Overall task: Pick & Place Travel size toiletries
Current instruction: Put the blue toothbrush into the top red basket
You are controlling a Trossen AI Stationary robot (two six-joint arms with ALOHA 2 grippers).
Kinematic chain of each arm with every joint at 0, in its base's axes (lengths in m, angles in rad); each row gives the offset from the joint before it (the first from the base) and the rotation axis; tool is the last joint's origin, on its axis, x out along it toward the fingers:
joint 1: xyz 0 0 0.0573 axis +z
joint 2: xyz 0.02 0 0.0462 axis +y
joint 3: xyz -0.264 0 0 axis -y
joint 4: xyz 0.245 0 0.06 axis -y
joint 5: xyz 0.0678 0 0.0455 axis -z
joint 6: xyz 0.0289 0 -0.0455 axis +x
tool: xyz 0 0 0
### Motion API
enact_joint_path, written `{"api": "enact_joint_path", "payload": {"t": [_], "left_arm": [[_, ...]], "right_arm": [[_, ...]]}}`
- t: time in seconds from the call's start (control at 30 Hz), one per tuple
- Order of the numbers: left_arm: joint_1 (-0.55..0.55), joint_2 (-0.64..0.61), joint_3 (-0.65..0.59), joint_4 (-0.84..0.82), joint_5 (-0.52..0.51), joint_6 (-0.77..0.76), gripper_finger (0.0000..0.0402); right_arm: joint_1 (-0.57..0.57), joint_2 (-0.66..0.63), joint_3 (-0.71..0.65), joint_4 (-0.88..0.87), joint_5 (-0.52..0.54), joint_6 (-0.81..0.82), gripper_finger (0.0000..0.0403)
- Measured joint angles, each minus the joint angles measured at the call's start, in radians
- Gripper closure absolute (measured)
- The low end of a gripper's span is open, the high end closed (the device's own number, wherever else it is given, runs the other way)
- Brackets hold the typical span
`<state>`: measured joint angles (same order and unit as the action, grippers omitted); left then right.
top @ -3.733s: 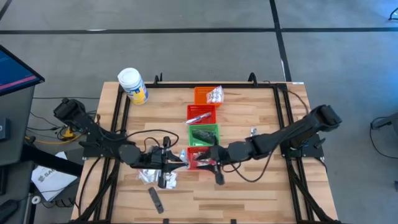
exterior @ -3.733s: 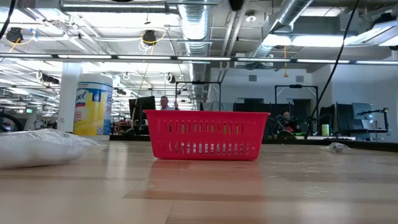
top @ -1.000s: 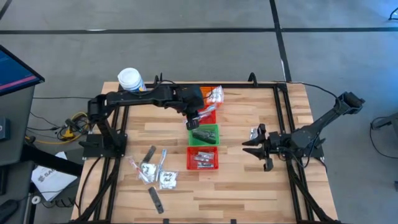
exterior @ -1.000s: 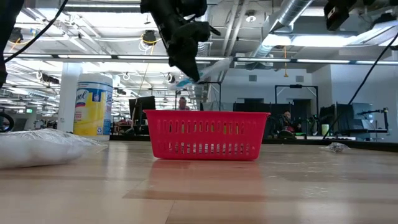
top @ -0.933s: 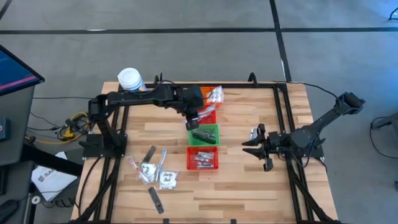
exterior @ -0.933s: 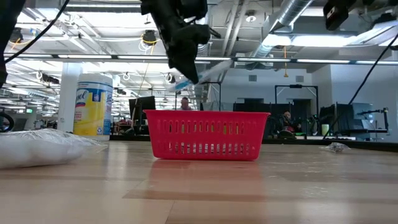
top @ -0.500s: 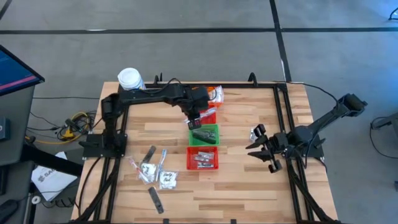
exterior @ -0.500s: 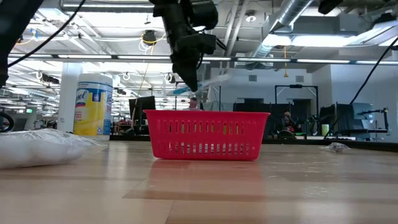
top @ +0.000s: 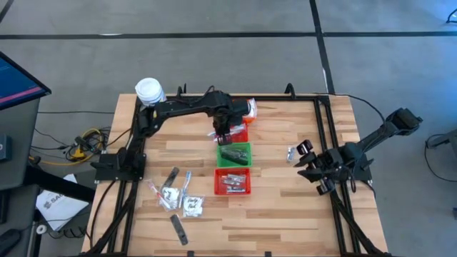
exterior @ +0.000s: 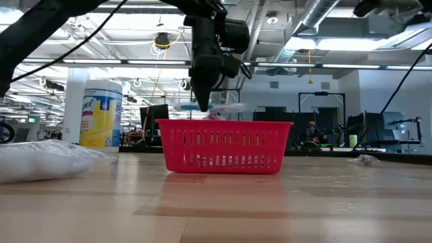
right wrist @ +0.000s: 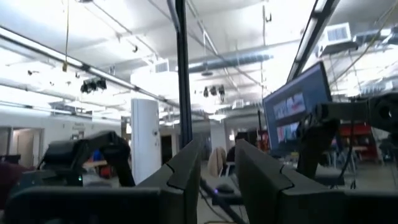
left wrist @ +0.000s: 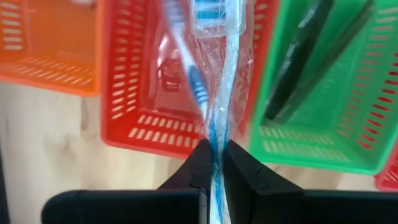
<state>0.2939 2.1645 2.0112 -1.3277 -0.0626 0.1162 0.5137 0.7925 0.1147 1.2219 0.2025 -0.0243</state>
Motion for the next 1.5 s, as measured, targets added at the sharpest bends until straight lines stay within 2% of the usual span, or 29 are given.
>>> {"api": "enact_joint_path", "payload": {"t": [0.1, 0.47, 0.8, 1.13, 1.5], "left_arm": [[0.019, 0.006, 0.010, -0.001, 0.000, 0.000, 0.0392], [0.079, 0.006, 0.010, 0.008, 0.036, -0.005, 0.0392], [0.071, 0.030, 0.009, 0.030, 0.071, -0.027, 0.0392], [0.070, 0.102, 0.010, 0.028, 0.072, -0.027, 0.0392], [0.074, 0.105, 0.010, 0.035, 0.072, -0.027, 0.0378]], "right_arm": [[-0.002, -0.001, -0.030, 0.065, -0.001, -0.005, 0.0310], [-0.030, 0.000, -0.033, 0.026, -0.007, 0.006, 0.0310], [-0.085, 0.000, -0.033, -0.014, -0.017, 0.073, 0.0310], [-0.083, 0.000, -0.033, -0.016, -0.022, 0.077, 0.0310], [-0.085, 0.000, -0.033, -0.028, -0.022, 0.077, 0.0310]]}}
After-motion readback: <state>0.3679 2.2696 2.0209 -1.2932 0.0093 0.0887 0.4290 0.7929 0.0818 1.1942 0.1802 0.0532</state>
